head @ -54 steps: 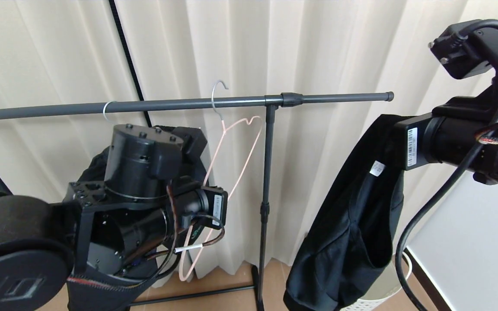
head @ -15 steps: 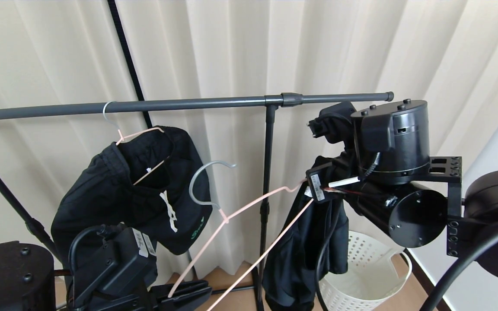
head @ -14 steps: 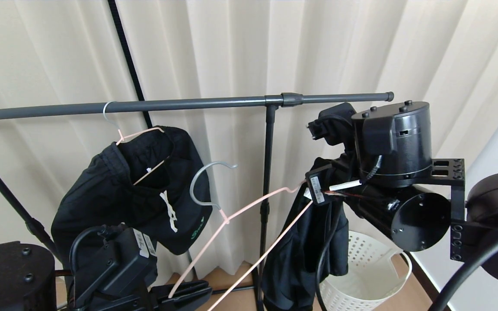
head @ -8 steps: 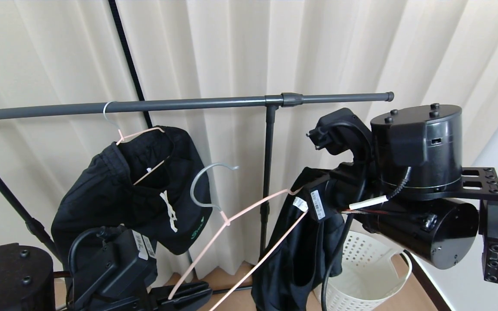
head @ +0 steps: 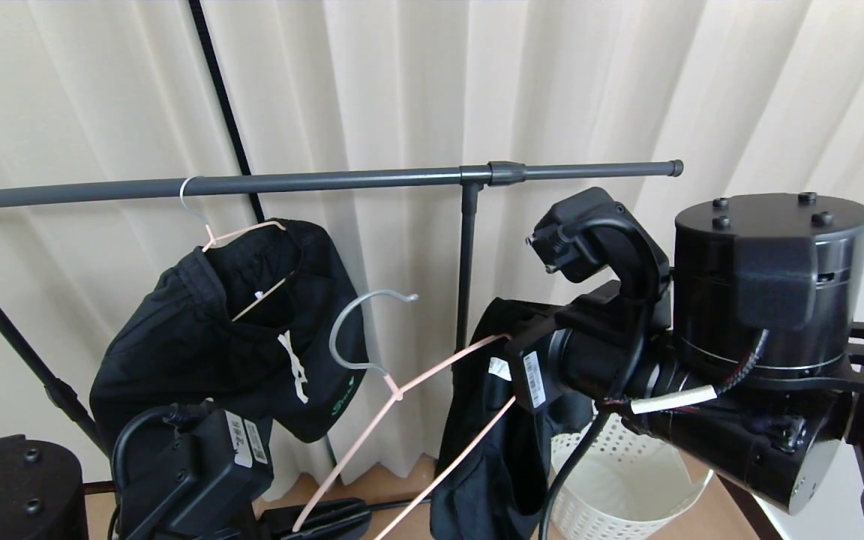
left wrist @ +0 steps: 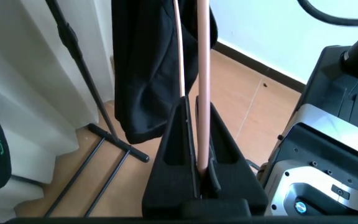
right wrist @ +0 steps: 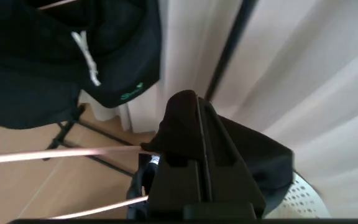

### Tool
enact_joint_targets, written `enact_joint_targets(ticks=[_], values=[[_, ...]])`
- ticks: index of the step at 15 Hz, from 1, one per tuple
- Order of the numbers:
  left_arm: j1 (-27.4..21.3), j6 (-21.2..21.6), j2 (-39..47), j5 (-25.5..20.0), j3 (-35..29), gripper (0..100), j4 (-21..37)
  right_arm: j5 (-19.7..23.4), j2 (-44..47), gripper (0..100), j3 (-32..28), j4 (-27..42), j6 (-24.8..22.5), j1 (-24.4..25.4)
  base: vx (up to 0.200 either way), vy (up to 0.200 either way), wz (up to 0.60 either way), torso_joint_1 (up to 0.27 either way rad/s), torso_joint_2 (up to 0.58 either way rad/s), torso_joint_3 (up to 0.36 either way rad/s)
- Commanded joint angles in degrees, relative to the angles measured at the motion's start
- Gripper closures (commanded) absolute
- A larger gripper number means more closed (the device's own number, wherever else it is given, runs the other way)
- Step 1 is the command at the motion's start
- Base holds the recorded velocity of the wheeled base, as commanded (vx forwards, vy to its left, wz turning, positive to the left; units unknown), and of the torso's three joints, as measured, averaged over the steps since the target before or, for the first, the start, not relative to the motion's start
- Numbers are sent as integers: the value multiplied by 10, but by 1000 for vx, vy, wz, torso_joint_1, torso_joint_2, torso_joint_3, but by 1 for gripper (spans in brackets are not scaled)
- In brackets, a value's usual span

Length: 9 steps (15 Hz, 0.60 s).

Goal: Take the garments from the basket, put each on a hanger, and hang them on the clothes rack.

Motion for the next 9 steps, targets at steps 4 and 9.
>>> enact_joint_targets(ticks=[4,9], values=[[1,0,1,0,0,100,-1,17,-18,100,16,-2,15,57,0,0,0,0,0,0],[0,0,0,0,2,100,-2,19,-18,100,14,-19,74,133,0,0,0,0,0,0]])
